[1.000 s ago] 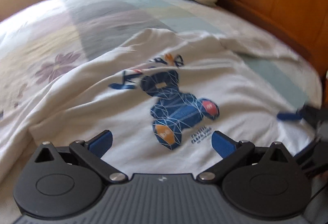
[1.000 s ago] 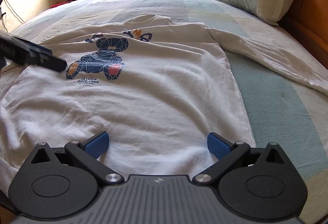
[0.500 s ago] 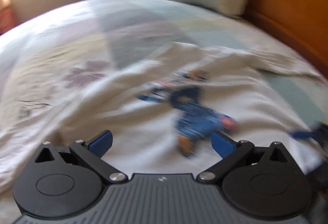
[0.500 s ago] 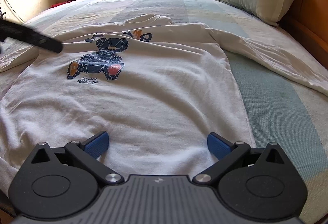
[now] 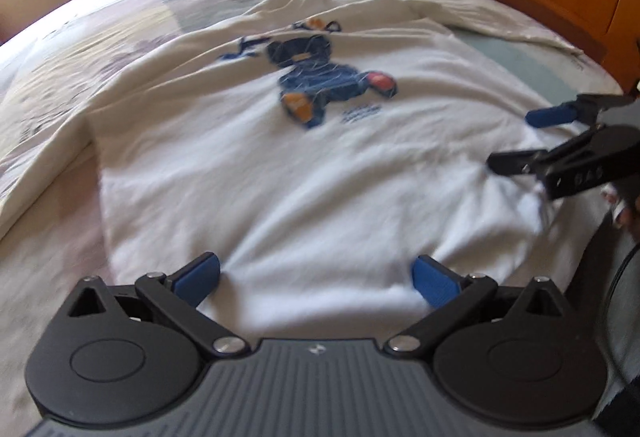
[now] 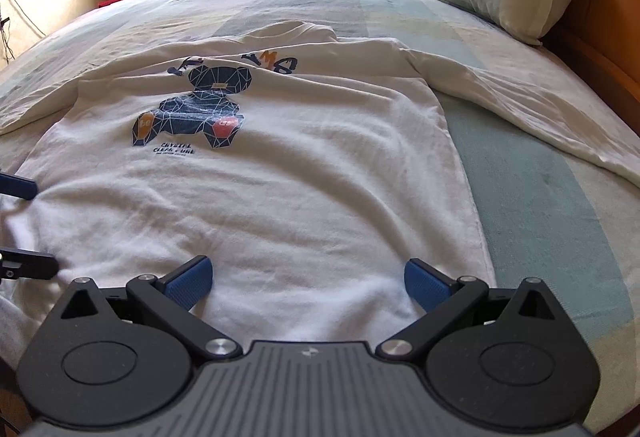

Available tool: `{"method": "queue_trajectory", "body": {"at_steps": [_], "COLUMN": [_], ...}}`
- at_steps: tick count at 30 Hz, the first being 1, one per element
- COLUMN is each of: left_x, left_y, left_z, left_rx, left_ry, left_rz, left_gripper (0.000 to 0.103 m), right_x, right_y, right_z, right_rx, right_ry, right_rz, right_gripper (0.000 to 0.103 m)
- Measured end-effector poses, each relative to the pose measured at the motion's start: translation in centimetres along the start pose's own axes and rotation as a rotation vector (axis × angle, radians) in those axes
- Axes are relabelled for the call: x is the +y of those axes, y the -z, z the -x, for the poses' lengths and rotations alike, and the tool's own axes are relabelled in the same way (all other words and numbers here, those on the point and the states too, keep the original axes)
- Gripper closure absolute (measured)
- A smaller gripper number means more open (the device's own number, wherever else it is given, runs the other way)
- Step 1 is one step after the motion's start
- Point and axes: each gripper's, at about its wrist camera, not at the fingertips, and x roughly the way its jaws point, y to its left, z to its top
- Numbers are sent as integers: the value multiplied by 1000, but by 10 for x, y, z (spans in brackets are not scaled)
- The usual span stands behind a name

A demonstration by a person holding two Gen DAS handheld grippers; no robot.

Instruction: Fold clothes

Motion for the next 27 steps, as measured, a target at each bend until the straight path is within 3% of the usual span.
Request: {"method": "queue_trajectory", "body": {"at_steps": [7,10,18,22,25,27], "left_x": [11,10,14,9,2,0], "left_y": [9,11,21,7,0,4], "left_z": [9,8,18,27,28,30], "left_rx": [6,6,17,-36,-57,-47], "left_ry": [-5,-14,-20,53,116,139], "left_rz": [43,51,36,52,60,64], "left_gripper": [1,1,1,1,1,1], "right_x": [31,45,10,29,47,42], "right_y": [-1,2,14,0,-6,-6], "right_z": [23,12,34,38,13,4], "right_rx": [-8,44,69,6,42,54], "right_ry": [-92,-88,-47,-49,-44,-41], "right_rz": [115,144,107,149,208,172], "right_gripper": [0,0,0,0,0,0]}}
